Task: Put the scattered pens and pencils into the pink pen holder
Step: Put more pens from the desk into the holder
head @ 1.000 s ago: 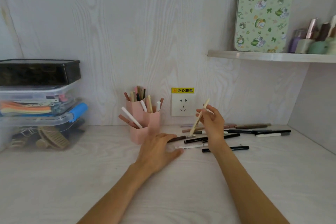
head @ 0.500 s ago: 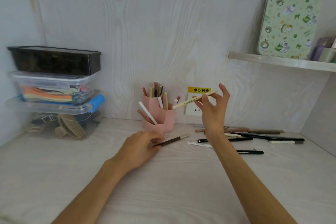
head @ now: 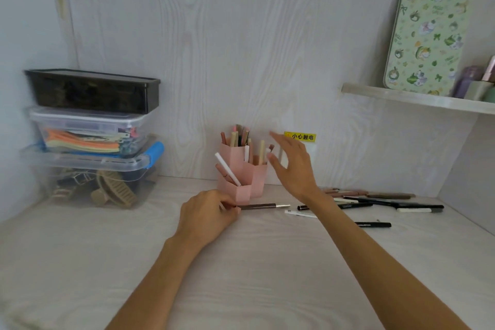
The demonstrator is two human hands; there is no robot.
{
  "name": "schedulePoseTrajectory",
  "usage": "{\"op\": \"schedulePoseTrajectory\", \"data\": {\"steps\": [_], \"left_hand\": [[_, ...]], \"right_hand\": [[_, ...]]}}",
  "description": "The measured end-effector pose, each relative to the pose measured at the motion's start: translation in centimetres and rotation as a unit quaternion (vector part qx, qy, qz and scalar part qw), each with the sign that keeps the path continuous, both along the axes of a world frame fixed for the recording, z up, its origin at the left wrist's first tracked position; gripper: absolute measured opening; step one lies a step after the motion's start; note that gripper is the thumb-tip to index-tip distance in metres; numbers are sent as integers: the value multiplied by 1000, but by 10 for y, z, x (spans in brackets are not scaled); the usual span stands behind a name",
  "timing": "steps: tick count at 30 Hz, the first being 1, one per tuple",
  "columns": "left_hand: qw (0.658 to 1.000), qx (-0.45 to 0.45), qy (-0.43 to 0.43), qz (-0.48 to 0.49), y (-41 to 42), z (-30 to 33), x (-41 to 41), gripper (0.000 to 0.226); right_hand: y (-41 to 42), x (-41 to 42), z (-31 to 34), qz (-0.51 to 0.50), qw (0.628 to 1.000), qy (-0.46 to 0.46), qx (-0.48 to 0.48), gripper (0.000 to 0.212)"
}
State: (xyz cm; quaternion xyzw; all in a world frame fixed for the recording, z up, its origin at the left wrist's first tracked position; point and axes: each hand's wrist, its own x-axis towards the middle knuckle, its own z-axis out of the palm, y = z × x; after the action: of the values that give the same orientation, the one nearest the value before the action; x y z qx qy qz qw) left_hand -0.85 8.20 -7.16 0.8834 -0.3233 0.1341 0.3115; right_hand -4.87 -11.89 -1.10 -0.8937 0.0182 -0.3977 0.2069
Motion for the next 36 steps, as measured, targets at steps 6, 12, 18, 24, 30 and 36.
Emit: {"op": "schedulePoseTrajectory", "data": {"steps": [6,12,18,24,30,36], "left_hand": [[962,-271,-18,-24,-6,18,-9,13],[887,-421,-187,18,-2,38,-19,25],[904,-338,-237,109,-9,60,-1,27],[948,-220,-165,162,-22,48,20,19],[964,-69,-165,196,-21,50,25,31],[957,-81,-275,33,-36,33,-34,14]], "right_hand": [[-42,-61,-38,-33,979,158,123,20],[-55,-77,-62,-10,986,166,23,17],[-55,-63,-70,-16,981,181,-74,25],[-54,-65,-70,2,983,184,-12,38],[-53,-64,-67,20,979,190,75,22],[-46,-65,-62,47,979,185,73,21]]}}
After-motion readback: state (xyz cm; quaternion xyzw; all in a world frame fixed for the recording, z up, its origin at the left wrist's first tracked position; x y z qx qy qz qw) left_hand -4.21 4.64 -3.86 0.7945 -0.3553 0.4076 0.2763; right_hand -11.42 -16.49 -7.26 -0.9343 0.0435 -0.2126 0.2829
